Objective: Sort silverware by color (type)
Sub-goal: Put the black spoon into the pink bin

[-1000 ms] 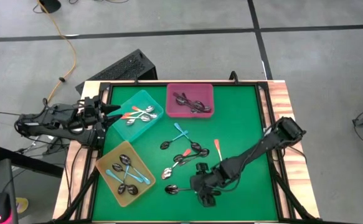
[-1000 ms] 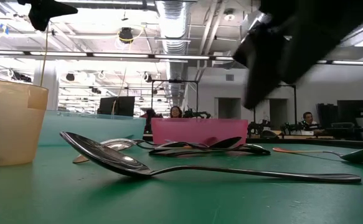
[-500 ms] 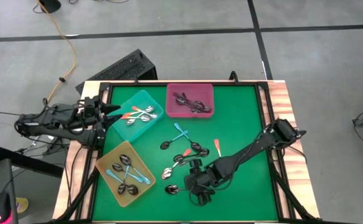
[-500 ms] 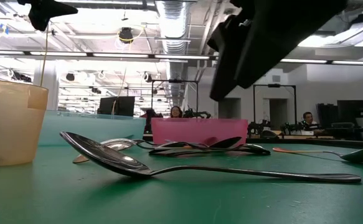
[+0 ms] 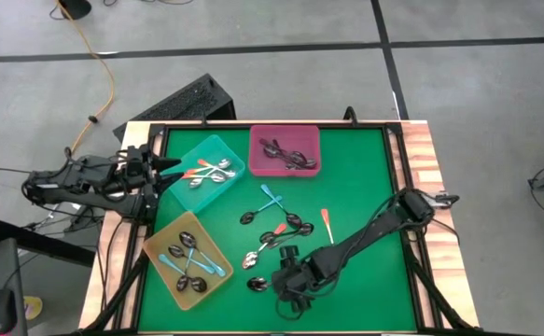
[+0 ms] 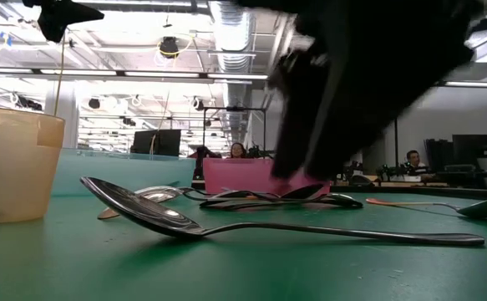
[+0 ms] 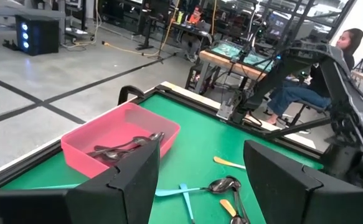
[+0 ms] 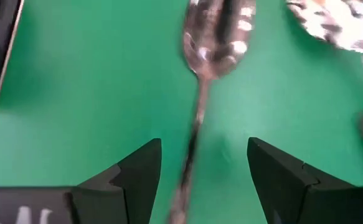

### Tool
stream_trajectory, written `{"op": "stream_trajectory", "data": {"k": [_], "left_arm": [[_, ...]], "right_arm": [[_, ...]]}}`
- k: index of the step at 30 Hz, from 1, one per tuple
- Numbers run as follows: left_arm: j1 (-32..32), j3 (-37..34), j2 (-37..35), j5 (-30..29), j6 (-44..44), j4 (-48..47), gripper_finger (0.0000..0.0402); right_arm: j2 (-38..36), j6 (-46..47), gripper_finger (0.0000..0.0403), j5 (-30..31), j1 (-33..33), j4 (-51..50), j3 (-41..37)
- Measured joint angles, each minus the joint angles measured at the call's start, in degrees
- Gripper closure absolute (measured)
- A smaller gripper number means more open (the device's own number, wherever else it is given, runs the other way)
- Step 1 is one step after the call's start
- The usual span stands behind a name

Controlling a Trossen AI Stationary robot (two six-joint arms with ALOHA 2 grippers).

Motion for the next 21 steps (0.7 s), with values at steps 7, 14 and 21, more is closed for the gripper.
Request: {"op": "stream_trajectory", "data": {"k": [7,14,21], "left_arm": [[0.00,0.00,-0.02,-0.04,-0.04,-0.59,0.0183],[0.00,0.00,0.00,-0.06,-0.09,-1.85,0.0183],[0.00,0.00,0.00,-1.15,-0.09,-1.90,0.0183]], "right_arm": [[2.72,0.30,0.0155,-1.88,-0.76,-3.97,3.10],[2.69,4.75,0.0172,-5.82,-1.96,-6.73,2.99],[2.69,4.52,0.0269,-6.73,-2.96,-8.28,2.99]]}}
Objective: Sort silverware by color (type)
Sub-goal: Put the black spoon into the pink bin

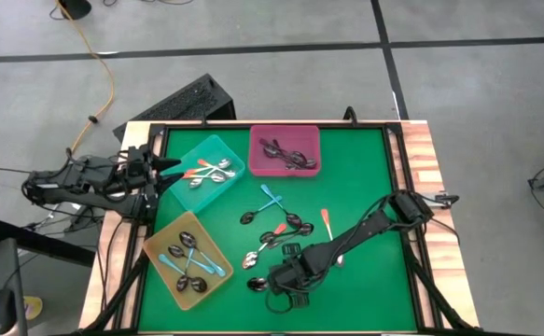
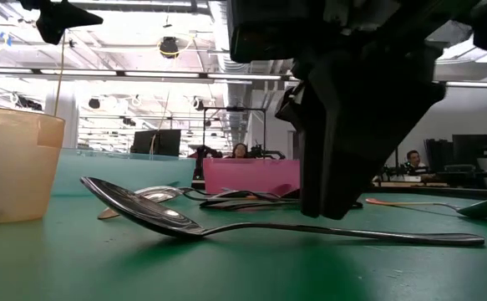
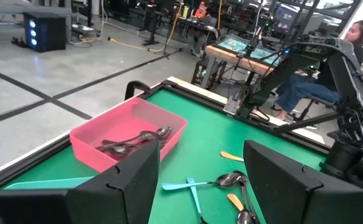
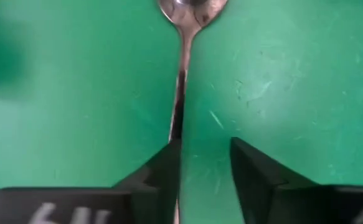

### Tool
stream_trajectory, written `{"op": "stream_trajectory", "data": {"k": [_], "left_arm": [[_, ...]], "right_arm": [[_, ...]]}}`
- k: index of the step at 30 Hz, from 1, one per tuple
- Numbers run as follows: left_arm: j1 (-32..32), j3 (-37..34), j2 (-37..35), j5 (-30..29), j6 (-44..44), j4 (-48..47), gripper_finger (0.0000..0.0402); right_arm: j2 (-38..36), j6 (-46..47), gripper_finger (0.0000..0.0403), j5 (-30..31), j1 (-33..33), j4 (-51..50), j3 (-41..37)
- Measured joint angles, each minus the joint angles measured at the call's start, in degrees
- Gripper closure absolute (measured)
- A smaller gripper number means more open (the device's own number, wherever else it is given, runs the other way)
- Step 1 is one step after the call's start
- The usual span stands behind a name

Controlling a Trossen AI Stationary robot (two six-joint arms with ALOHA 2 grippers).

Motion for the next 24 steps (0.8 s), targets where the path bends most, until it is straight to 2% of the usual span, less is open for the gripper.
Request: {"op": "stream_trajectory", "data": {"k": [7,12,16,24], "left_arm": [[-0.02,0.00,0.00,-0.36,-0.02,-0.07,0.0183],[-0.01,0.00,0.00,-0.40,-0.02,-0.06,0.0183],[0.00,0.00,0.00,-0.42,-0.02,-0.04,0.0183],[0.00,0.00,0.00,-0.40,-0.04,-0.07,0.0183]], "right_arm": [[0.00,-0.23,0.0371,-0.39,-0.54,-0.12,0.00],[-0.20,-1.11,0.0395,-0.37,-0.48,-0.08,0.16],[-0.20,-2.39,0.0369,-1.05,-0.50,-0.05,3.02],[-0.20,-3.50,0.0242,-0.06,-0.56,-0.49,5.72]]}}
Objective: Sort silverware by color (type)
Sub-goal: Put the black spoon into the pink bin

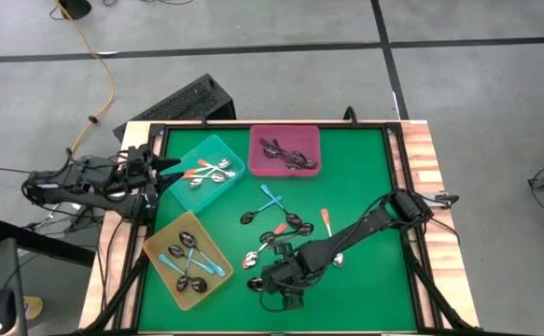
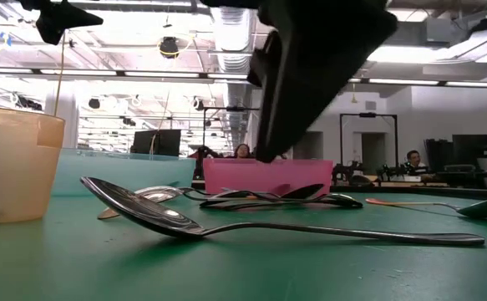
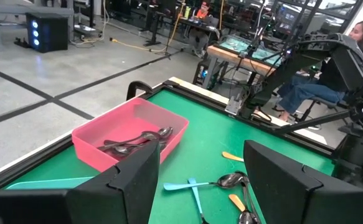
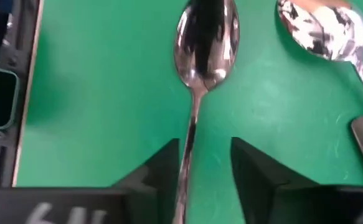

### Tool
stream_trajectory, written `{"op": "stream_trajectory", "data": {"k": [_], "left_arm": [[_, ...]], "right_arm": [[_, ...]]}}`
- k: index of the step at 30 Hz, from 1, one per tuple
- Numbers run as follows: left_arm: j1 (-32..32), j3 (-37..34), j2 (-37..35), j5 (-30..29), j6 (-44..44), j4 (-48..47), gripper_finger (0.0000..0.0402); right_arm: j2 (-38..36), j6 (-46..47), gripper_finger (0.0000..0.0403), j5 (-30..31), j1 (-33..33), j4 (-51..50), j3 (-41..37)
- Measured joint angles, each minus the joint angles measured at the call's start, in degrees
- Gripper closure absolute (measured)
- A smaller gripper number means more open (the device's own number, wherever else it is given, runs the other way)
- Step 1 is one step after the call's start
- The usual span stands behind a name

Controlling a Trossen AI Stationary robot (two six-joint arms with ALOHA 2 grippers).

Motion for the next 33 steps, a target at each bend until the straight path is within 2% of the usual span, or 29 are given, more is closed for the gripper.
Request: {"op": "stream_trajectory", "data": {"k": [4,7,16,23,30,33], "left_arm": [[-0.02,0.00,0.00,0.00,0.00,-0.45,0.0183],[-0.01,0.00,0.00,0.00,0.00,-0.86,0.0183],[-0.01,0.00,0.00,-0.07,-0.02,-1.81,0.0183],[-0.02,0.00,-0.01,-0.07,-1.57,-1.91,0.0183],[-0.02,0.00,-0.02,-0.46,-1.57,-2.05,0.0183],[0.00,0.00,-0.02,-0.49,-1.57,-2.08,0.0183]], "right_arm": [[0.02,-0.13,0.0194,1.63,-0.31,1.07,-2.32],[0.18,0.29,0.0182,1.66,-0.37,1.70,-3.40],[0.22,0.76,0.0185,1.66,0.71,4.15,-3.40],[3.48,1.71,0.0186,0.45,1.03,7.26,-3.16],[3.76,1.99,0.0187,-1.12,0.56,5.77,-3.34],[3.76,1.93,0.0200,-1.43,0.02,4.49,-3.27]]}}
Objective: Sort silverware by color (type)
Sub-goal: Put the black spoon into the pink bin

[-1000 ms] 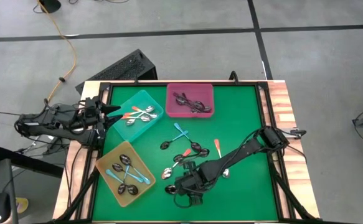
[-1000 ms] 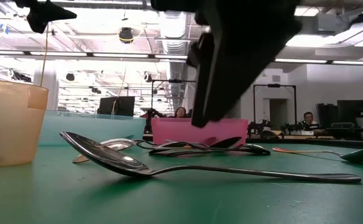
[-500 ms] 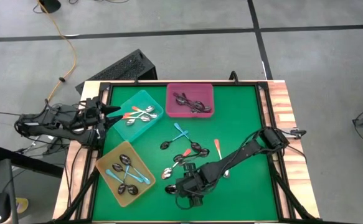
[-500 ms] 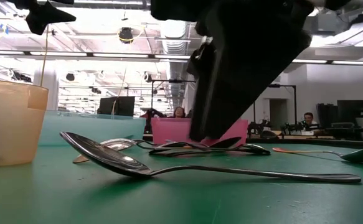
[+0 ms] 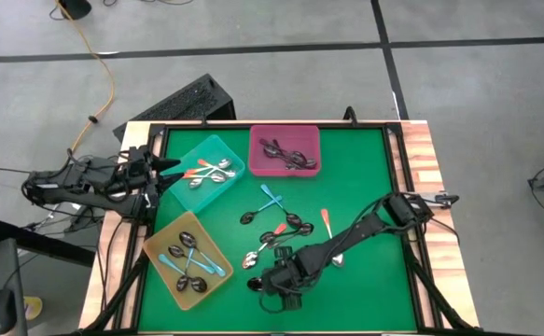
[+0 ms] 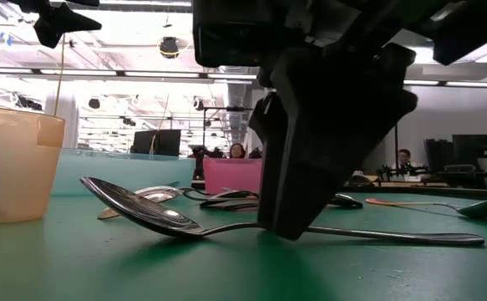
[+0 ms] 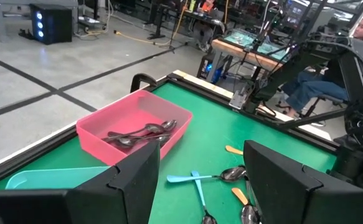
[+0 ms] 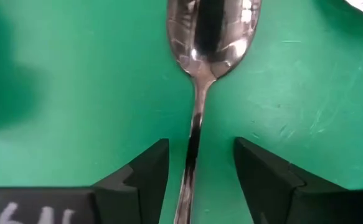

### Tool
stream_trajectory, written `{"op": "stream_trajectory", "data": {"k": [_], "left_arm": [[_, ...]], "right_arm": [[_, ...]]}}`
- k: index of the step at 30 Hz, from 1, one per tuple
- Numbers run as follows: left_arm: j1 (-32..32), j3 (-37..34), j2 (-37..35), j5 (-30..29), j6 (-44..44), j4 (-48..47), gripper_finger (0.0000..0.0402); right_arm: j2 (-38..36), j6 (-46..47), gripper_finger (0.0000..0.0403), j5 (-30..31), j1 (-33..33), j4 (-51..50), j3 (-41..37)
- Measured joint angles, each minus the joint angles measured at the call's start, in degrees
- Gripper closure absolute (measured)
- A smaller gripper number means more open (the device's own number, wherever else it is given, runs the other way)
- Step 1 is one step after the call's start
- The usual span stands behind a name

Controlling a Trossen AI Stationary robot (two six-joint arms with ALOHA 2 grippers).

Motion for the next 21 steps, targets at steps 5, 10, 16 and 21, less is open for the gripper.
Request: {"op": "stream_trajectory", "data": {"k": [5,10,16,21], "left_arm": [[0.00,0.00,0.00,0.00,0.23,0.00,0.0183],[-0.01,0.00,0.00,-0.02,0.72,-0.02,0.0183],[-0.01,0.00,0.00,-0.02,0.83,-0.14,0.0183],[0.00,0.00,0.00,-0.02,0.83,-1.55,0.0183]], "right_arm": [[0.00,-0.12,0.0256,-0.86,-0.56,-0.52,0.00],[0.00,-0.11,0.0334,-2.67,-1.48,-0.79,0.00],[-0.04,-0.15,0.0394,-3.41,-1.57,-1.37,0.02],[-0.04,-0.13,0.0389,-3.31,-1.57,-1.58,0.01]]}}
